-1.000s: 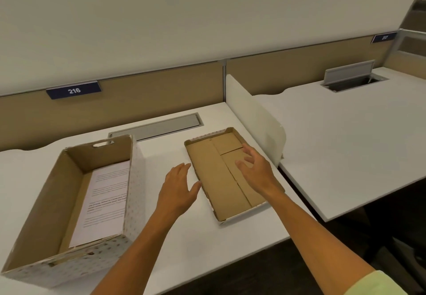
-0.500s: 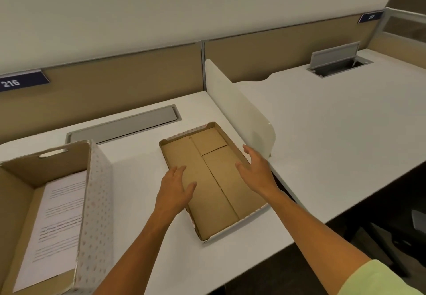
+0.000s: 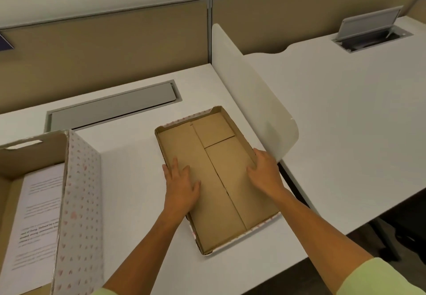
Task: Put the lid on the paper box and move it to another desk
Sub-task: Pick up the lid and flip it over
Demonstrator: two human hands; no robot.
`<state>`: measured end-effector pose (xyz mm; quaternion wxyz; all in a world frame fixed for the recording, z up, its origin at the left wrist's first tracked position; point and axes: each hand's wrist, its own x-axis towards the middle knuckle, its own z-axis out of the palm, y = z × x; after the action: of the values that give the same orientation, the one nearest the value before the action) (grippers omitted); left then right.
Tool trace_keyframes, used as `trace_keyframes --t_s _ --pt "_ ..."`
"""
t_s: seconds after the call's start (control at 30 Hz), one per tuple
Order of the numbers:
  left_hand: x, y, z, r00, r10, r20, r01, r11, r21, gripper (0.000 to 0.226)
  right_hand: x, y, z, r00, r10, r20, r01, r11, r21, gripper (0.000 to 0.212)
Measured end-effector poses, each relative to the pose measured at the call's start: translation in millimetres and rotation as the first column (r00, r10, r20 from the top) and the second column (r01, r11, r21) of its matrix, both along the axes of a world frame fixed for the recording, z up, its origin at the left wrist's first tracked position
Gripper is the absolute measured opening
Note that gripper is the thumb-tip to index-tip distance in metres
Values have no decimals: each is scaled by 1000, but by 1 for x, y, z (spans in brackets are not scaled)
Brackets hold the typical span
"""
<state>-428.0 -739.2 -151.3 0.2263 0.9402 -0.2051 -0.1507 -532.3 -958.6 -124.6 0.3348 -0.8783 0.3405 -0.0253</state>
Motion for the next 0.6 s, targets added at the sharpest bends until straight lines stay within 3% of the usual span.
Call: trace_keyframes --t_s 0.13,0.27,0.4,0.6 --pt "2 -3 -7 1000 6 22 -6 1000 5 45 6 -3 -4 997 -45 -68 45 999 8 40" --pt "4 -1 -14 997 -47 53 44 997 71 64 11 -5 -3 993 -71 -94 75 996 41 38" --pt "5 3 -16 998 -49 49 49 999 9 70 13 -11 -1 986 -129 -104 141 982 125 25" --pt "9 12 -10 997 -52 55 57 994 -92 69 4 -12 8 977 -191 -98 213 924 318 27"
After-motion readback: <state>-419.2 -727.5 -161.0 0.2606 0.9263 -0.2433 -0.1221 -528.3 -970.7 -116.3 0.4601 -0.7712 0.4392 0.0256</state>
